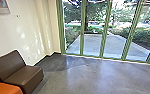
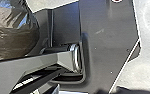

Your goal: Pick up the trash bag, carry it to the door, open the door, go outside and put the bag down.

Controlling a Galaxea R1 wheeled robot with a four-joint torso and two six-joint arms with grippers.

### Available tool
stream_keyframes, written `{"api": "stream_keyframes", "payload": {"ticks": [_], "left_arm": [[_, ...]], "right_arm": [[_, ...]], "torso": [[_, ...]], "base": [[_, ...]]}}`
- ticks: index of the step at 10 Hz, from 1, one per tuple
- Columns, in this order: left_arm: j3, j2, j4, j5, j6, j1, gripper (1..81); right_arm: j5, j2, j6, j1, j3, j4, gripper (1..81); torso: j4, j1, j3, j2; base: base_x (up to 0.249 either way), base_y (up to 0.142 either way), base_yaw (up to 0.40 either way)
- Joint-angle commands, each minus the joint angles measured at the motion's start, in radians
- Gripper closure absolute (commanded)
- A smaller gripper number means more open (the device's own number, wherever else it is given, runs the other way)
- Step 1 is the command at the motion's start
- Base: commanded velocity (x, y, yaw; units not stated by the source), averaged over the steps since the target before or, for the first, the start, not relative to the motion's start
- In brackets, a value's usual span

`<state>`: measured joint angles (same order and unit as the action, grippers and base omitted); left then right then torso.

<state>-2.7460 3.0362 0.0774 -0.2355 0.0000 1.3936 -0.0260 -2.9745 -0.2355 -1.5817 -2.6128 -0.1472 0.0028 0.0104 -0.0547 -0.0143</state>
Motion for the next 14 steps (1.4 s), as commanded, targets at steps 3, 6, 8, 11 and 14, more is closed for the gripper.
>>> {"api": "stream_keyframes", "payload": {"ticks": [3,6,8,11,14], "left_arm": [[-0.003,-0.002,-0.007,-0.065,0.003,-0.055,81.1],[-0.003,-0.003,-0.007,-0.064,0.003,-0.057,81.1],[-0.003,-0.003,-0.007,-0.064,0.003,-0.055,81.1],[-0.003,-0.003,-0.007,-0.064,0.003,-0.055,81.1],[-0.003,-0.003,-0.007,-0.064,0.003,-0.055,81.1]], "right_arm": [[0.055,-0.001,0.004,0.038,0.004,-0.012,1.0],[0.055,-0.001,0.004,0.038,0.004,-0.011,1.0],[0.055,-0.002,0.004,0.035,0.004,-0.011,1.0],[0.055,-0.002,0.004,0.035,0.004,-0.011,1.0],[0.055,-0.002,0.004,0.033,0.004,-0.011,1.0]], "torso": [[0.0,0.0,0.0,0.0],[0.0,0.0,0.0,0.0],[0.0,0.0,0.0,0.0],[0.0,0.0,0.0,0.0],[0.0,0.0,0.0,0.0]], "base": [[0.0,0.0,-0.289],[0.0,0.0,-0.295],[0.0,0.0,-0.291],[0.0,0.0,-0.29],[0.0,0.0,-0.274]]}}
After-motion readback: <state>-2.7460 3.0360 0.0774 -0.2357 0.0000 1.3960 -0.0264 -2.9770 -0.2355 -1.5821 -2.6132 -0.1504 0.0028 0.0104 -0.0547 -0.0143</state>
